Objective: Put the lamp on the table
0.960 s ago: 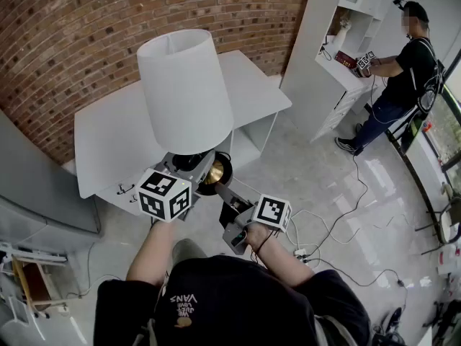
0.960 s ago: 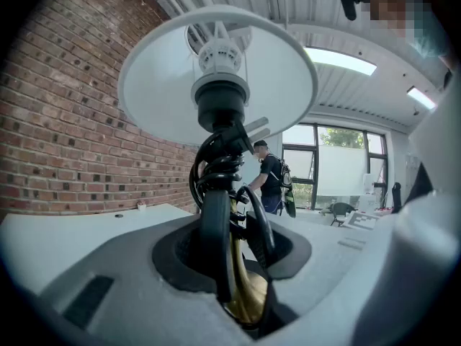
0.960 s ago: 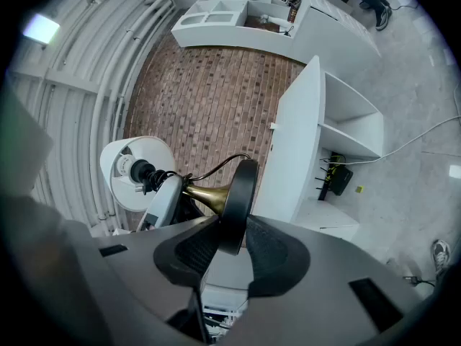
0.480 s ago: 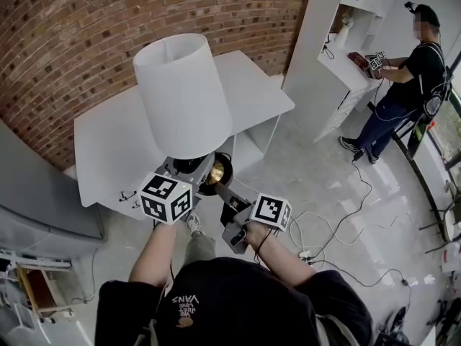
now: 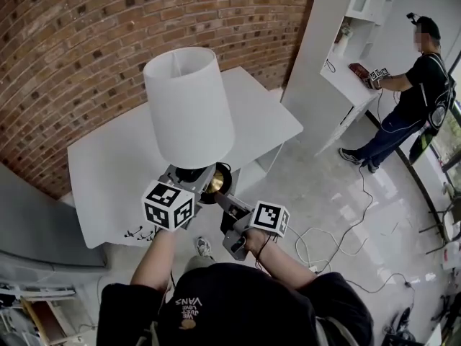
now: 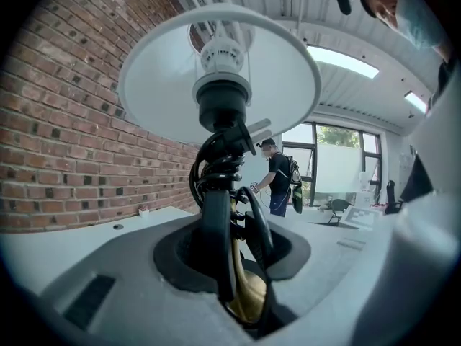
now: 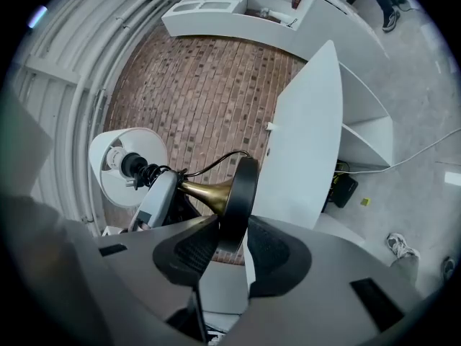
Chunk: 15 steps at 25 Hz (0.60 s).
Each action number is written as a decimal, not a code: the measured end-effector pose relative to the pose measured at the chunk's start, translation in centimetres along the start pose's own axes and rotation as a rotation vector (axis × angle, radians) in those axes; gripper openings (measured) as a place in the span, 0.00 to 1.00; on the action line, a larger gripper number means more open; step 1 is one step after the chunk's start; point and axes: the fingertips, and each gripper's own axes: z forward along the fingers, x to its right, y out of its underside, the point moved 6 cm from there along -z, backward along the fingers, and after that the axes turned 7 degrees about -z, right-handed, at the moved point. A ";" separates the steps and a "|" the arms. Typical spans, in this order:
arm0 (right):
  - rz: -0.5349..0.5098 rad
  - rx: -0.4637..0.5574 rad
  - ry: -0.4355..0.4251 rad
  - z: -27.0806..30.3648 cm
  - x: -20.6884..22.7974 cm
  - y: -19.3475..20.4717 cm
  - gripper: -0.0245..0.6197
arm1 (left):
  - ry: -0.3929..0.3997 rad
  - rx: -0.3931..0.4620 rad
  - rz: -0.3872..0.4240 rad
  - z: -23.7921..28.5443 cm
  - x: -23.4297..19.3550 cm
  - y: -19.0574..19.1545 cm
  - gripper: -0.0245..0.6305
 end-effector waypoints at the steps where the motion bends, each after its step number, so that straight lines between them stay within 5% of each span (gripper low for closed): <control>1: 0.000 0.004 0.001 1.3 0.1 -0.5 0.23 | 0.006 -0.001 0.008 0.5 -1.2 -0.4 0.24; 15: 0.026 0.046 0.019 15.1 0.9 -5.5 0.23 | 0.029 -0.023 0.025 5.4 -14.6 -3.8 0.23</control>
